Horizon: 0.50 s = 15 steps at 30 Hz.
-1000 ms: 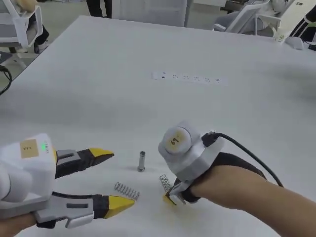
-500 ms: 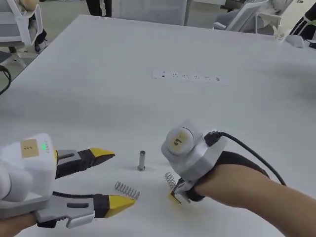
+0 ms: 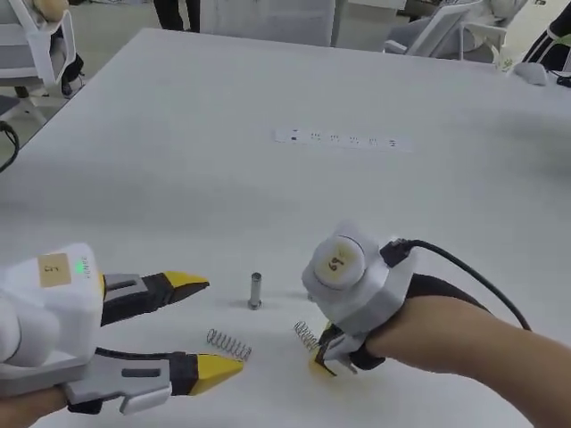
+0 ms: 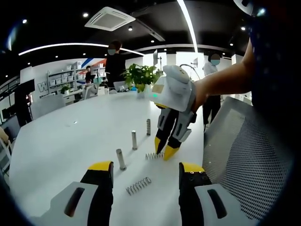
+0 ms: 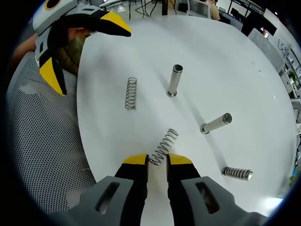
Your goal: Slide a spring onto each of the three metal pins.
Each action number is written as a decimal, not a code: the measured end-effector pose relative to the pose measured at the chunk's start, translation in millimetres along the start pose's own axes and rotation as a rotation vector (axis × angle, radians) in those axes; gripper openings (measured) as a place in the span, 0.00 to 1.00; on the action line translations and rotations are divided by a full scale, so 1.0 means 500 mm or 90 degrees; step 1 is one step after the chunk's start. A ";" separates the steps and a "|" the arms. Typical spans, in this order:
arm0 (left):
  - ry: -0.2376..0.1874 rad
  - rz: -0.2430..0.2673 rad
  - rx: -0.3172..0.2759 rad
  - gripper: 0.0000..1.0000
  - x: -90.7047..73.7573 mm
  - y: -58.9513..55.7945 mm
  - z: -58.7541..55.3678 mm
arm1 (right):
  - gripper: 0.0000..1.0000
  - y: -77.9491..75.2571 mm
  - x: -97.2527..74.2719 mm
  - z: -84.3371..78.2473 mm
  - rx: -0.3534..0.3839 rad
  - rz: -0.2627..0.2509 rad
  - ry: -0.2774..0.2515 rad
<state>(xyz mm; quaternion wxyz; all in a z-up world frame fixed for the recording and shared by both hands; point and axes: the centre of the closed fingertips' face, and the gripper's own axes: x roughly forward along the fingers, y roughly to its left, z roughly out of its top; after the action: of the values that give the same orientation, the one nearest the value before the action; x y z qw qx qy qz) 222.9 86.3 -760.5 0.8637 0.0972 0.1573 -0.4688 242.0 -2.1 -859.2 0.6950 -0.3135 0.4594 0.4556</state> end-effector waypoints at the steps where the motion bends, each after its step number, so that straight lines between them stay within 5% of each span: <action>1: 0.000 0.000 0.000 0.51 0.000 0.001 0.000 | 0.13 0.000 -0.001 0.000 0.004 0.001 -0.001; 5: 0.003 -0.001 0.001 0.51 -0.002 0.001 -0.002 | 0.13 -0.008 -0.004 -0.001 0.024 -0.013 -0.002; 9: 0.002 -0.001 0.001 0.51 -0.003 0.002 -0.002 | 0.22 -0.010 -0.011 0.008 0.110 -0.016 -0.023; 15: 0.001 -0.003 0.002 0.50 -0.002 0.000 -0.001 | 0.18 -0.017 -0.009 -0.009 0.143 -0.033 0.003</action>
<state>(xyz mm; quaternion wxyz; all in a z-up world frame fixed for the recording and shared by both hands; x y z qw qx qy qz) 222.2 87.1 -760.6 0.8624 0.0987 0.1575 -0.4709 247.5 -10.8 -856.3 0.7360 -0.2463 0.5012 0.3825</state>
